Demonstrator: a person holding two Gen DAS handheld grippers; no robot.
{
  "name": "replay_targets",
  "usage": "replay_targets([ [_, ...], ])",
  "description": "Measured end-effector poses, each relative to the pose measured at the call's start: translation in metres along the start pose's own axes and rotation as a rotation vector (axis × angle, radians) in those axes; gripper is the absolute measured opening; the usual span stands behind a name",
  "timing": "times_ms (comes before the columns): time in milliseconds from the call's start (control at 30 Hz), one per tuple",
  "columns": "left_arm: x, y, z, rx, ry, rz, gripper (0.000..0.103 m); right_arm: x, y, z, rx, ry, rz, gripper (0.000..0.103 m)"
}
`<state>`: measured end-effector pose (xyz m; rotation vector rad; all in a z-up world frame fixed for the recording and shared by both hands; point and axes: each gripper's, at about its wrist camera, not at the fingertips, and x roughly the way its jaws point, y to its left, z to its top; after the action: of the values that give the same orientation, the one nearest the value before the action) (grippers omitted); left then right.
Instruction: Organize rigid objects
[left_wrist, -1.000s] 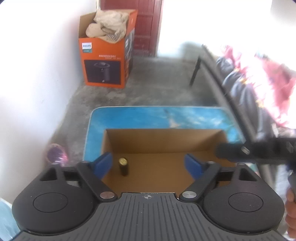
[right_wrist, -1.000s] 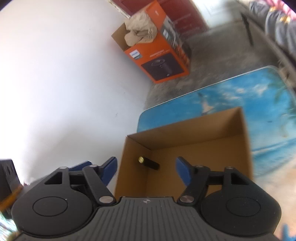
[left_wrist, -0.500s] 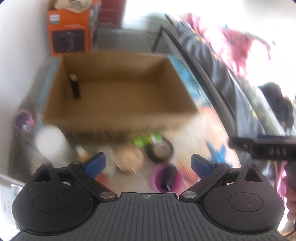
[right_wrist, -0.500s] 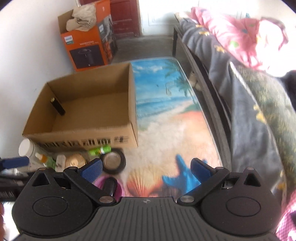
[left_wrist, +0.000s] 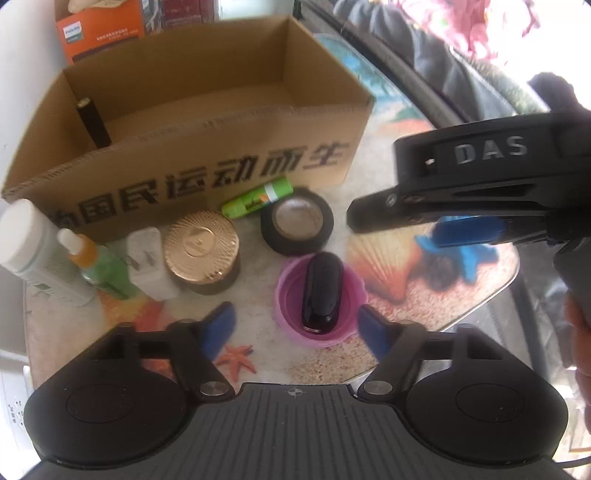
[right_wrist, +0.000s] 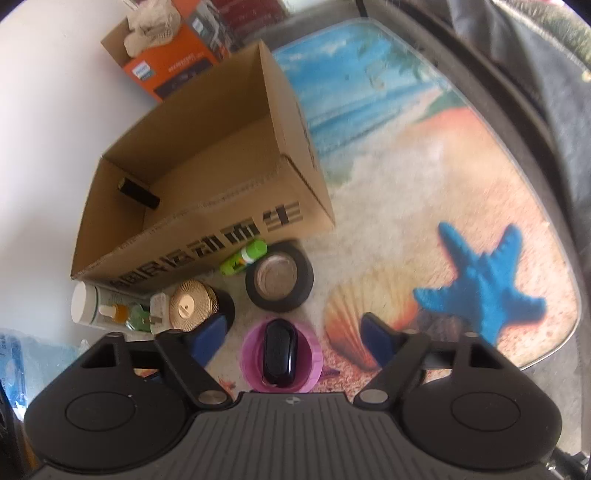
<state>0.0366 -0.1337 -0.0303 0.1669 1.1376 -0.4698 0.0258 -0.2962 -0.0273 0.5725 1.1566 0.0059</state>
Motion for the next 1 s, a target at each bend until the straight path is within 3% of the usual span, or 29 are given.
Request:
replay_targets([
  [167, 0.014, -0.007, -0.001, -0.029, 0.004, -0.04, 0.048, 0.02, -0.007, -0.002, 0.009, 0.08, 0.064, 0.062],
  [300, 0.022, -0.012, 0.003, -0.013, 0.007, -0.037, 0.036, 0.035, -0.01, -0.003, 0.017, 0.137, 0.118, 0.043],
  [433, 0.035, -0.018, 0.001, 0.031, 0.031, -0.014, 0.027, 0.049, -0.013, -0.005, 0.031, 0.177, 0.142, 0.036],
  [667, 0.039, -0.02, -0.002, 0.06, 0.022, 0.001, 0.026, 0.066, -0.017, -0.01, 0.062, 0.22, 0.133, 0.029],
  [1000, 0.043, 0.0, 0.0, 0.044, 0.031, -0.065, 0.029, 0.071, -0.015, -0.02, 0.146, 0.168, 0.121, 0.032],
])
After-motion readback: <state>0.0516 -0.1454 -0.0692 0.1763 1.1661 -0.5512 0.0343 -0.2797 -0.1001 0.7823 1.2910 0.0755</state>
